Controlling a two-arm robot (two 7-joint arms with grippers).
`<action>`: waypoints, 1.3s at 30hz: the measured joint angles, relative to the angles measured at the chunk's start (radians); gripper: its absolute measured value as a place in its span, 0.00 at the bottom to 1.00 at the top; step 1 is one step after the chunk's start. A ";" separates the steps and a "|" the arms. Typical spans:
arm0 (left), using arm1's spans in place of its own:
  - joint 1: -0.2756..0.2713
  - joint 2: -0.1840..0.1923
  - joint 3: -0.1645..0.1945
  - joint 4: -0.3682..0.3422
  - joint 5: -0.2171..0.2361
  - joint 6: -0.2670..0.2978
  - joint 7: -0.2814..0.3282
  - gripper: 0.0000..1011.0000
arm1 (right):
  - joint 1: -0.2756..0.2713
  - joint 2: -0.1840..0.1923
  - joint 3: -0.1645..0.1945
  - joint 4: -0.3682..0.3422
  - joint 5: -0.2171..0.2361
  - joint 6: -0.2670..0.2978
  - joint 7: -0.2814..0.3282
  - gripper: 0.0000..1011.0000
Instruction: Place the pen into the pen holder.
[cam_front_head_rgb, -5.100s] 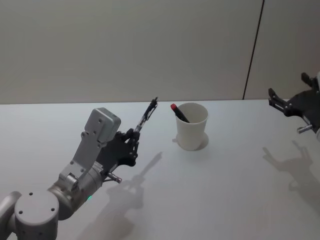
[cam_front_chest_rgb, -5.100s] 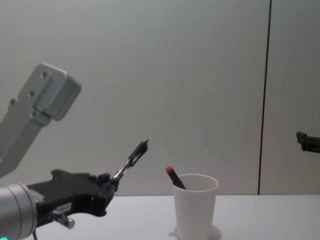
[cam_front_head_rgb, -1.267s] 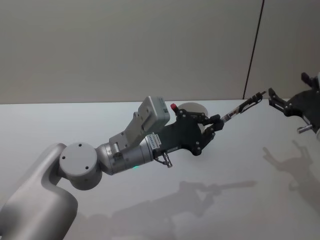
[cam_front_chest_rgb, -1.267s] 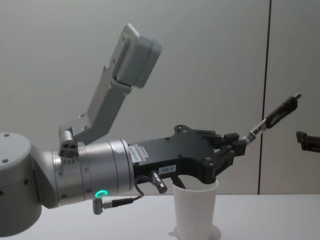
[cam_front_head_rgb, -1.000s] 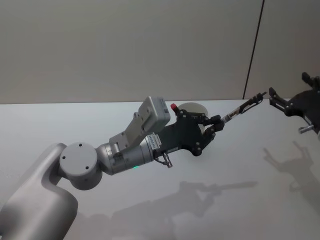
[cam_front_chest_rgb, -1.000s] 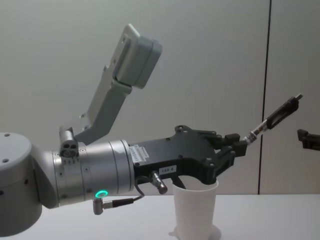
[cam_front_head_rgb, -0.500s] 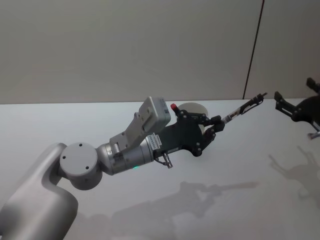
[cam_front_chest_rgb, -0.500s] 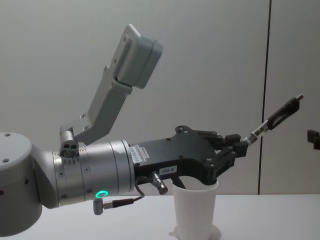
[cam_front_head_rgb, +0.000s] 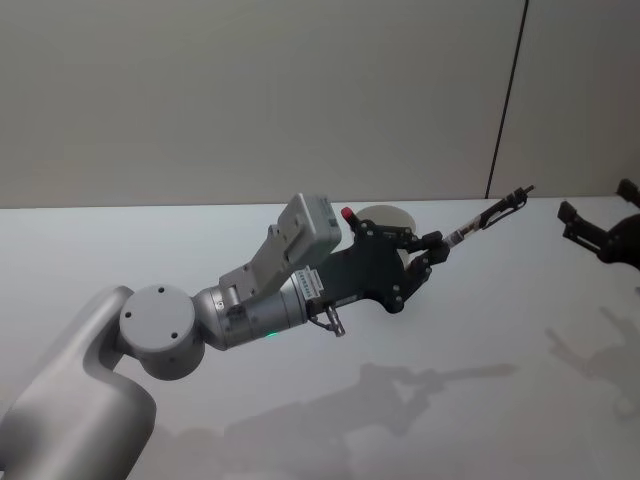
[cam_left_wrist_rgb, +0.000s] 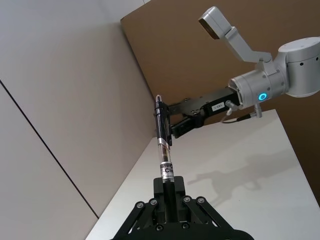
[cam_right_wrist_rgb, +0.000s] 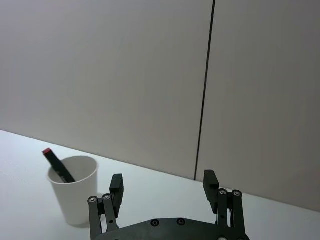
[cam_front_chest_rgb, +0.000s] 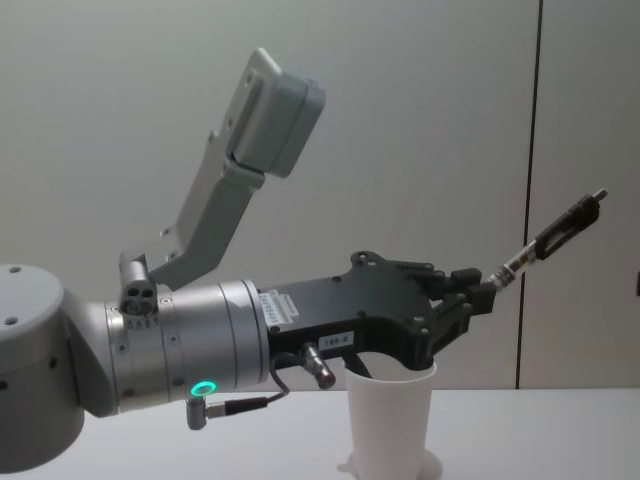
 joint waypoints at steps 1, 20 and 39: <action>0.000 0.000 0.000 0.000 0.000 0.000 0.000 0.12 | -0.007 0.003 0.004 -0.006 0.022 0.014 0.016 0.99; 0.000 0.000 0.000 0.000 0.000 0.000 0.000 0.12 | -0.089 0.040 0.040 -0.075 0.247 0.175 0.219 0.99; 0.000 0.000 0.000 0.000 0.000 0.000 0.000 0.12 | -0.123 0.069 0.046 -0.084 0.391 0.265 0.361 0.99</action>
